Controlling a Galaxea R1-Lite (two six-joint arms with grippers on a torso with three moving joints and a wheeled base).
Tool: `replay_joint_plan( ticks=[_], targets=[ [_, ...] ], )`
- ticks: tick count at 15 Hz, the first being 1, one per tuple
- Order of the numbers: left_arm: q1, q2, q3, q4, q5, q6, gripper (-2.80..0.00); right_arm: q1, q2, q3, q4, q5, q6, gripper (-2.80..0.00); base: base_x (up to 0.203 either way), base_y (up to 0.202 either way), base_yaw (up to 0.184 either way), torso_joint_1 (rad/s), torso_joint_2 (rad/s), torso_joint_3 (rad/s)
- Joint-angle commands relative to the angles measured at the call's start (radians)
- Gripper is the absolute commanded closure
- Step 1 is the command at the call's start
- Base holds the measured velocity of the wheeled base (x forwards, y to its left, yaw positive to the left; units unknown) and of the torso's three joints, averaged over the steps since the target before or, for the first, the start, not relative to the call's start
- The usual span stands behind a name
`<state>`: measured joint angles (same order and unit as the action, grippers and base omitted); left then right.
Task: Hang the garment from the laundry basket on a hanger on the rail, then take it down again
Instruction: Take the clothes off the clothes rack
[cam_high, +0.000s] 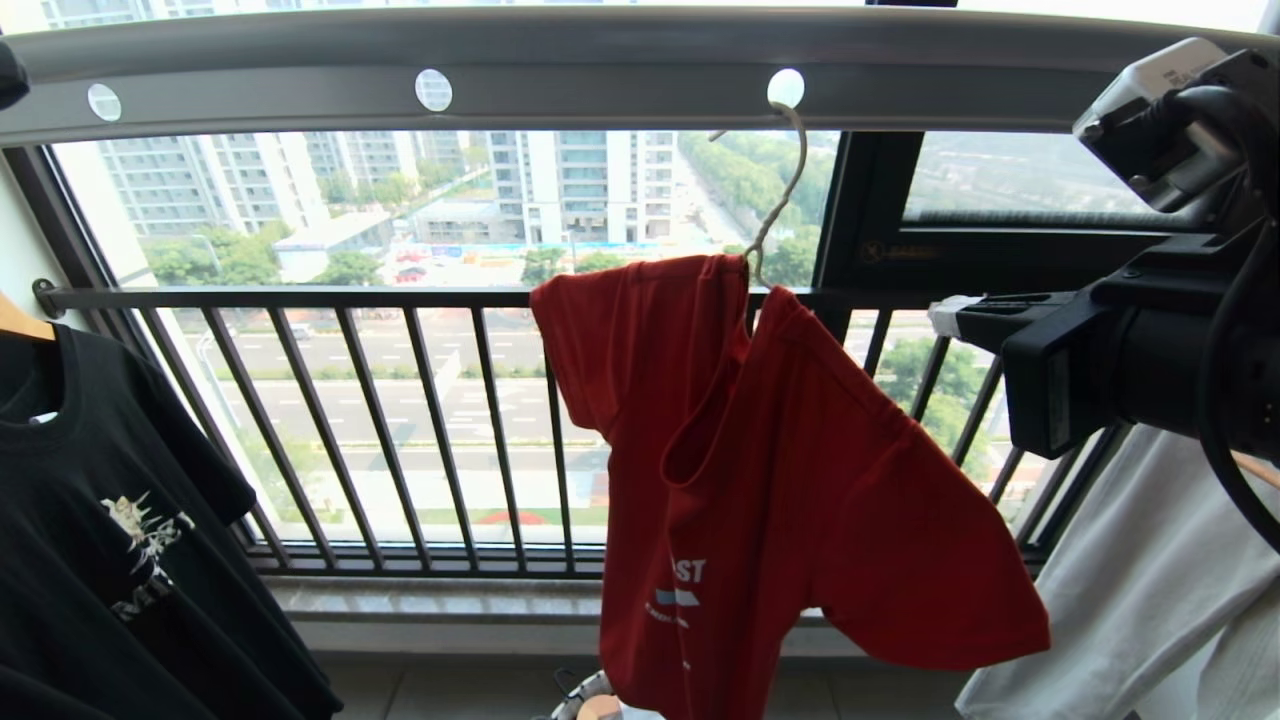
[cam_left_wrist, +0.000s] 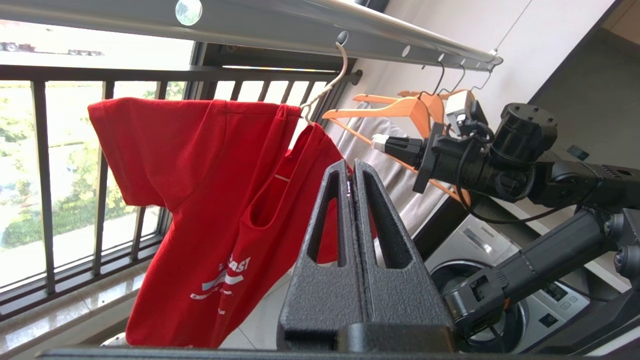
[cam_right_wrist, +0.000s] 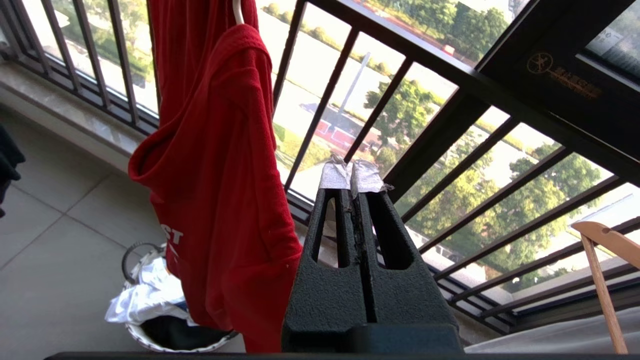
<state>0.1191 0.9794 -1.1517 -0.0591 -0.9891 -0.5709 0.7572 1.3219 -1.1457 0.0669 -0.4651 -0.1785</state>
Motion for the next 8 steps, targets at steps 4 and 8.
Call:
replay_joint_plan(
  ticks=[4,8],
  targets=[
    [-0.003,0.002,0.001,0.001,-0.009,-0.003,0.00,-0.074,-0.102,0.060,0.365,0.030,-0.004,0.00,0.000,0.000,0.000,0.000,0.00,0.000],
    [-0.003,-0.001,0.007,-0.001,-0.009,-0.003,0.00,-0.076,-0.133,0.056,0.464,0.043,-0.017,-2.80,0.000,0.000,0.000,0.000,0.00,0.000]
  ],
)
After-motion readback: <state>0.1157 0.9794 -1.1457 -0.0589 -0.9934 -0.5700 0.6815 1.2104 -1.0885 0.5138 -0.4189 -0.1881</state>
